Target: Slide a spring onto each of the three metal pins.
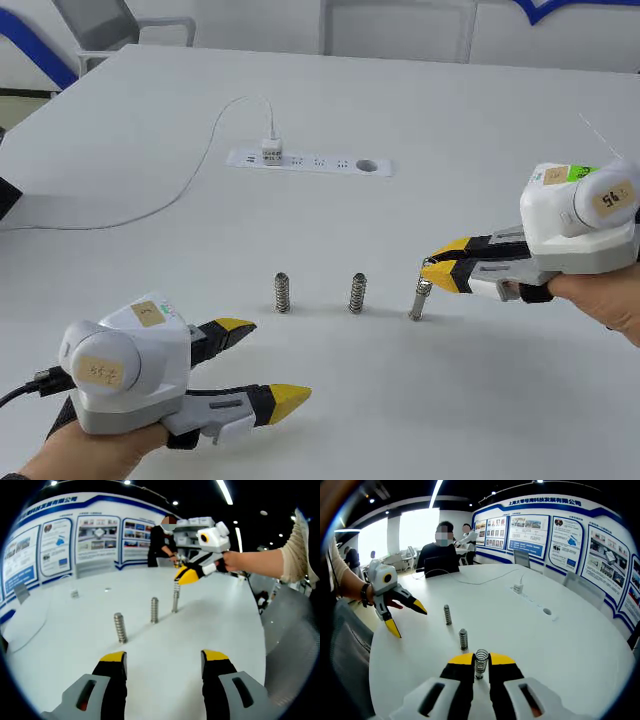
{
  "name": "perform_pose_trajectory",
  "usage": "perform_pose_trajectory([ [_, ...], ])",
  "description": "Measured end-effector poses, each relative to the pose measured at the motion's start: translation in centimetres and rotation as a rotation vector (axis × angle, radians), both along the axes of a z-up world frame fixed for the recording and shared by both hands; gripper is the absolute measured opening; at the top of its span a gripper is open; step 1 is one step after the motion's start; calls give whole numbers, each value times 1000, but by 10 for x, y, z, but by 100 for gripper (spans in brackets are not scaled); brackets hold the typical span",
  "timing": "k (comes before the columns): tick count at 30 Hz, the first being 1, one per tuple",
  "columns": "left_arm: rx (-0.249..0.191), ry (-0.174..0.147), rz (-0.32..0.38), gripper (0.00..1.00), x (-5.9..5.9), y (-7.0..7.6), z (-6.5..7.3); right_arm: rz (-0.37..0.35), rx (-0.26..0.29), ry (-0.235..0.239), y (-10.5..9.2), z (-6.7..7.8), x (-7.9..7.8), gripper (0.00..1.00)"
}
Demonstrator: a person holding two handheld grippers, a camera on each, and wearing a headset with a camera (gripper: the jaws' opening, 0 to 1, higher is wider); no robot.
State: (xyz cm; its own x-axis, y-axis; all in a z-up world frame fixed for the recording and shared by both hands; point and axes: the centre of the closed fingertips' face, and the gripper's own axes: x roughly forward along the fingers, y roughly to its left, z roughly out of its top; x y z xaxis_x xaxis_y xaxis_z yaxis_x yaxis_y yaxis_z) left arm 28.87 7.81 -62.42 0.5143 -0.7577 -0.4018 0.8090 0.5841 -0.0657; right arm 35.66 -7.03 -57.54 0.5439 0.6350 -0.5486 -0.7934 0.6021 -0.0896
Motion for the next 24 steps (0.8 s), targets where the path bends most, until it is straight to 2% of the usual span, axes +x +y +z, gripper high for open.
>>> perform_pose_trajectory([
  [24,3,5,5,60,0,2,-2,-25,-24,34,0,-27,1,12],
])
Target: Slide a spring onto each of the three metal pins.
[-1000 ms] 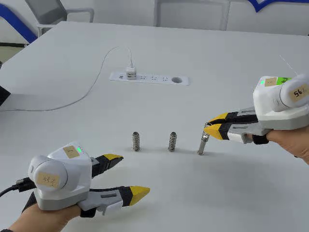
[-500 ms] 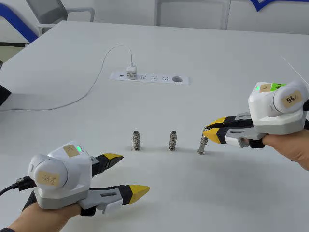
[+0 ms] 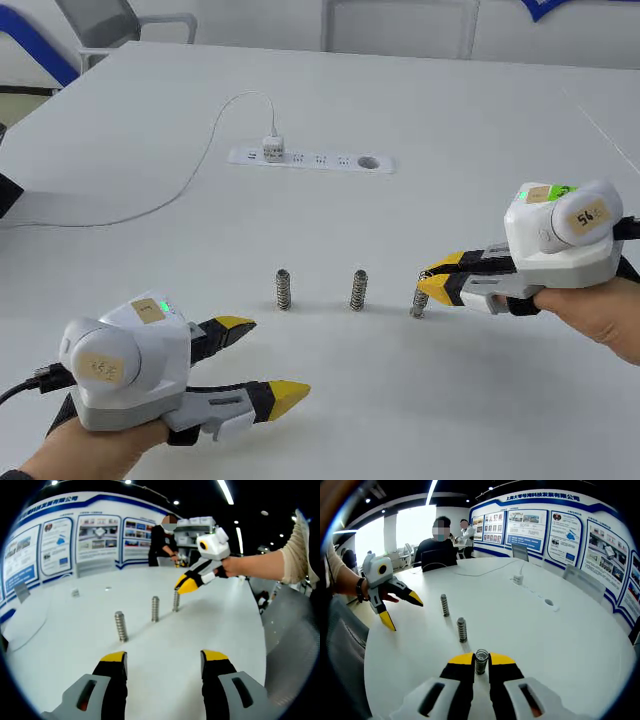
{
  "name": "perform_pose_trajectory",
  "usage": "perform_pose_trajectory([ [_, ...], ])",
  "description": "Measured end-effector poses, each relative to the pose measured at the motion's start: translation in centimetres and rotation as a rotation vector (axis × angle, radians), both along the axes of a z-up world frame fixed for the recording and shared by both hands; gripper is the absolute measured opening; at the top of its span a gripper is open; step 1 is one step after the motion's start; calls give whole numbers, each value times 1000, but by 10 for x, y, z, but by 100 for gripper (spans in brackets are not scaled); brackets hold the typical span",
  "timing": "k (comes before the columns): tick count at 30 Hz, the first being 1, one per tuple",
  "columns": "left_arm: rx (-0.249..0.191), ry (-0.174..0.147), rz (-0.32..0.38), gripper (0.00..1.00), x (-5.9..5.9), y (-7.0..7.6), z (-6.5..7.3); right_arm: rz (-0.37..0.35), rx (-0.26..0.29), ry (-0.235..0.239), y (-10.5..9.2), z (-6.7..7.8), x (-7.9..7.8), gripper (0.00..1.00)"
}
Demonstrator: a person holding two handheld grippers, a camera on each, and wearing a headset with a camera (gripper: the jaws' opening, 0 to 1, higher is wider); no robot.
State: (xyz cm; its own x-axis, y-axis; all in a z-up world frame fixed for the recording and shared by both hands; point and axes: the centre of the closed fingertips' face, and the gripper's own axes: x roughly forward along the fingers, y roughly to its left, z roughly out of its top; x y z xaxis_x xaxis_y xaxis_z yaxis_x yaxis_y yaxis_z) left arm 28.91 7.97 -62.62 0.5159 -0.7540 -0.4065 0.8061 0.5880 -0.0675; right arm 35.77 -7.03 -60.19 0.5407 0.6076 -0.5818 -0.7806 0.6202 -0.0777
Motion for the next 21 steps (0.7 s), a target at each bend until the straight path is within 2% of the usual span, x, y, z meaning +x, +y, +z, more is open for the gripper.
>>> perform_pose_trajectory([
  [21,-5,3,7,60,1,1,0,-11,-17,22,-2,-14,2,12],
])
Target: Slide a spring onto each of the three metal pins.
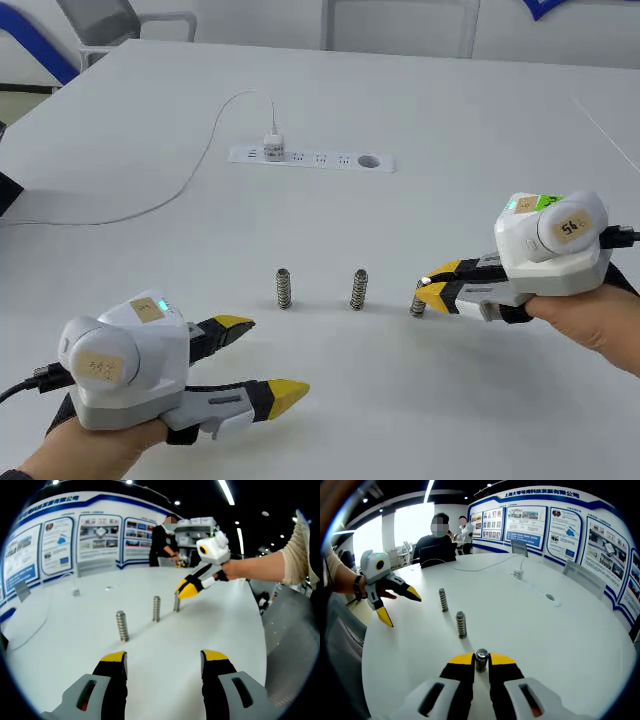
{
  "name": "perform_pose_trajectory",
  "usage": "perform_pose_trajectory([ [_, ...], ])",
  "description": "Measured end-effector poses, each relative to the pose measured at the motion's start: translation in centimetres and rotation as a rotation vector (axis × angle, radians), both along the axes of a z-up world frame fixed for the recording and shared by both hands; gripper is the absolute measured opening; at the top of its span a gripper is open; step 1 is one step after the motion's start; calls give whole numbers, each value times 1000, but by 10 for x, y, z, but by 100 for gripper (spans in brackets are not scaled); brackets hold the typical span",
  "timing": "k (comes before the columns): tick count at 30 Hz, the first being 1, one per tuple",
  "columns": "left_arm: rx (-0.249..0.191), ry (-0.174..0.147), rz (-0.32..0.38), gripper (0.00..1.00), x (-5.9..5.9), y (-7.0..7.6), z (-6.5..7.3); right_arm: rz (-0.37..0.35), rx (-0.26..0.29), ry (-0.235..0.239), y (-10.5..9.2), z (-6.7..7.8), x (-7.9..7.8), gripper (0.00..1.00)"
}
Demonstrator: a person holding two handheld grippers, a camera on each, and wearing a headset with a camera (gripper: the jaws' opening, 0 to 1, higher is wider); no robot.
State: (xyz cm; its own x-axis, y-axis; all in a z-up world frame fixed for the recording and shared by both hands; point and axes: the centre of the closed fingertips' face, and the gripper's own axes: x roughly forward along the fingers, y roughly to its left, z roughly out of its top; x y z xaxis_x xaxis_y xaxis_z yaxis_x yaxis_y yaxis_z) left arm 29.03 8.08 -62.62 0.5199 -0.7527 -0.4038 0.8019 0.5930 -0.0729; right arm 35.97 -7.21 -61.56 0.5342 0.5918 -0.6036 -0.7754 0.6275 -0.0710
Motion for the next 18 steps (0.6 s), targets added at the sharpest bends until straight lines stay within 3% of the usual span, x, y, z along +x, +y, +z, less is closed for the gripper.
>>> perform_pose_trajectory([
  [18,0,-2,5,61,2,2,3,-7,-1,0,-1,-1,-1,18],
])
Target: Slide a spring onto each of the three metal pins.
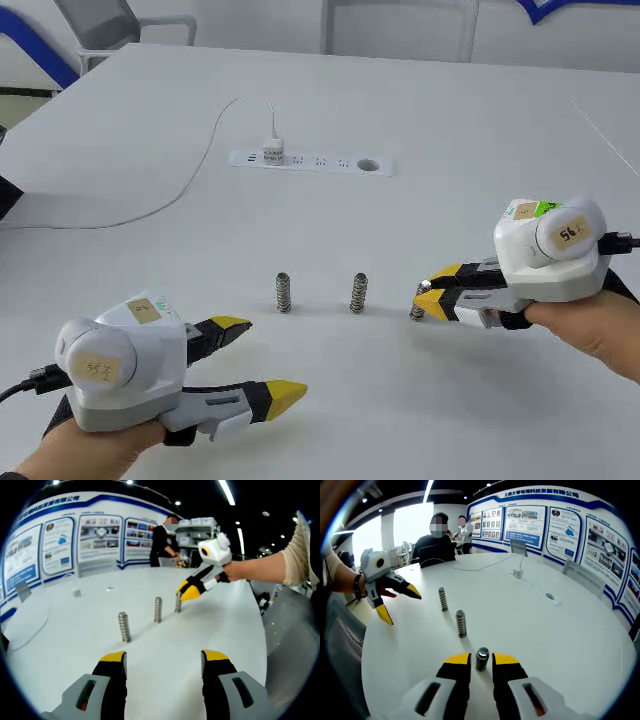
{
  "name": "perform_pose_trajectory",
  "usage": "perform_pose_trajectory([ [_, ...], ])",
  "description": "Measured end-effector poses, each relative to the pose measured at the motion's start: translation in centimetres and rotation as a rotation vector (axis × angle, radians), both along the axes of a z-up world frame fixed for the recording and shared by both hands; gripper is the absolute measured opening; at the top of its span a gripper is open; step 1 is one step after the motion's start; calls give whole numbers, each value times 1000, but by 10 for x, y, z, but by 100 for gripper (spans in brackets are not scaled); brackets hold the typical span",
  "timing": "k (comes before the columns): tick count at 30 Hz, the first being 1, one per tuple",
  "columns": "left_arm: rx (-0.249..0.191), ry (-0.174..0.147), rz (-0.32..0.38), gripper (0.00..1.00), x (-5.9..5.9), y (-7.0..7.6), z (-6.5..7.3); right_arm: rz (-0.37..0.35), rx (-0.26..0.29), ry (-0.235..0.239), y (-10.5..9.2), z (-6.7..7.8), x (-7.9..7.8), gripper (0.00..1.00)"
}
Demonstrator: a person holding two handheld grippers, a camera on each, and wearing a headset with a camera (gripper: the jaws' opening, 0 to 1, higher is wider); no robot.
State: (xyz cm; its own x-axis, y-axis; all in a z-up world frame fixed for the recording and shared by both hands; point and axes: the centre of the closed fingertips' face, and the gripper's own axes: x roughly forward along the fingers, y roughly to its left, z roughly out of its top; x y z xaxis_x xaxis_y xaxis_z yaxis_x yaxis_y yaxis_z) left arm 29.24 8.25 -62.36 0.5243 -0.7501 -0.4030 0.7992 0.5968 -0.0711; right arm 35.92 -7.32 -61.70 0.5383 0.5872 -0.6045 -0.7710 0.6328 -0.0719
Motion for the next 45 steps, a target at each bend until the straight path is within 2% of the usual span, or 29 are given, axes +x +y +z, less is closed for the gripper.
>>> perform_pose_trajectory([
  [17,-2,2,5,62,2,1,-1,-3,4,-12,-3,-1,-5,33],
  [30,-4,2,11,62,3,2,0,9,34,-13,1,0,-11,52],
  [45,-8,1,18,62,4,3,1,3,73,-25,0,2,-15,68],
])
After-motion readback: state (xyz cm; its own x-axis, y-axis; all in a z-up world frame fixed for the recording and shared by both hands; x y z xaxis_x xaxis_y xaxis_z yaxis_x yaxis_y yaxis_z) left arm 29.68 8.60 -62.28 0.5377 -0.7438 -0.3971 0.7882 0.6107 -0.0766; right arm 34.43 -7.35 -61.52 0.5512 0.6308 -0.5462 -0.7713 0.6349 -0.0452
